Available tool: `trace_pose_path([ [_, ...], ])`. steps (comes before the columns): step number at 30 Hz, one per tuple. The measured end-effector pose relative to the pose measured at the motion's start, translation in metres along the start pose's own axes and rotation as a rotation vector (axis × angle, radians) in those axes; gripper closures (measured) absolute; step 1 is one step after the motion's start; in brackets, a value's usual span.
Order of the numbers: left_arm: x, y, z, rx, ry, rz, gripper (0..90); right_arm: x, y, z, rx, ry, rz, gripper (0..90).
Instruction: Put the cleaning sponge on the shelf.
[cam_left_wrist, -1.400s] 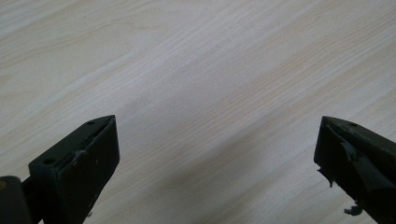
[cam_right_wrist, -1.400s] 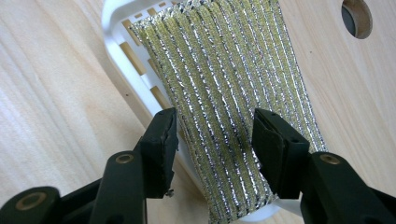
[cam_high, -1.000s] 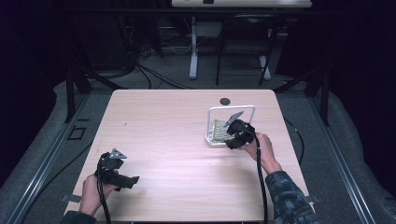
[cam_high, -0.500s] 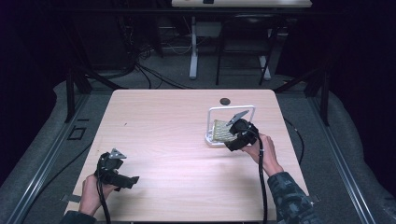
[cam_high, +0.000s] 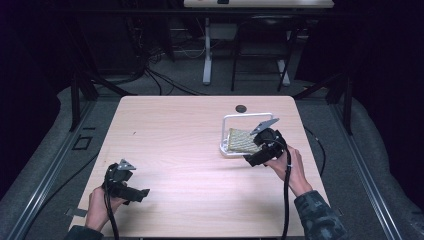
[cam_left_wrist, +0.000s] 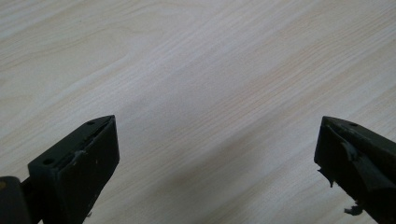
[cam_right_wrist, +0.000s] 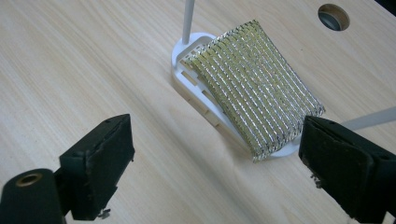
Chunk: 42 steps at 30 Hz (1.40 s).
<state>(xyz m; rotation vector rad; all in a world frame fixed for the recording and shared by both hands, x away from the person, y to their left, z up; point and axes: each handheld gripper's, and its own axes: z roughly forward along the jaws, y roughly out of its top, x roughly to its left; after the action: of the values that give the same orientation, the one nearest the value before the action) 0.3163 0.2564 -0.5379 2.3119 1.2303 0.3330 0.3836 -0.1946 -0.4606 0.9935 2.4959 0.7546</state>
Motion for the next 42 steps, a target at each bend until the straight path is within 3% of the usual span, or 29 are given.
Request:
trace_pose_path([
  [7, 0.000, 0.000, 0.001, 0.004, -0.003, 0.003, 0.3, -0.002, -0.014, -0.014, -0.020, -0.007, 0.042, 7.1],
  [24, -0.001, 0.000, 0.001, 0.004, -0.007, 0.009, 0.3, -0.003, -0.053, -0.026, -0.009, -0.043, 0.118, 4.0],
  [28, -0.002, 0.000, 0.001, 0.006, -0.008, 0.010, 0.3, -0.005, -0.063, -0.025, 0.008, -0.045, 0.142, 4.1],
  [37, -0.002, 0.002, 0.002, 0.011, -0.008, 0.016, 0.3, -0.011, -0.108, -0.004, 0.089, -0.035, 0.225, 4.3],
  [39, -0.003, 0.003, 0.003, 0.009, -0.005, 0.021, 0.3, -0.012, -0.112, 0.003, 0.129, -0.051, 0.214, 4.2],
  [42, -0.003, 0.003, 0.003, 0.010, -0.004, 0.023, 0.3, -0.013, -0.114, 0.007, 0.138, -0.047, 0.226, 4.2],
])
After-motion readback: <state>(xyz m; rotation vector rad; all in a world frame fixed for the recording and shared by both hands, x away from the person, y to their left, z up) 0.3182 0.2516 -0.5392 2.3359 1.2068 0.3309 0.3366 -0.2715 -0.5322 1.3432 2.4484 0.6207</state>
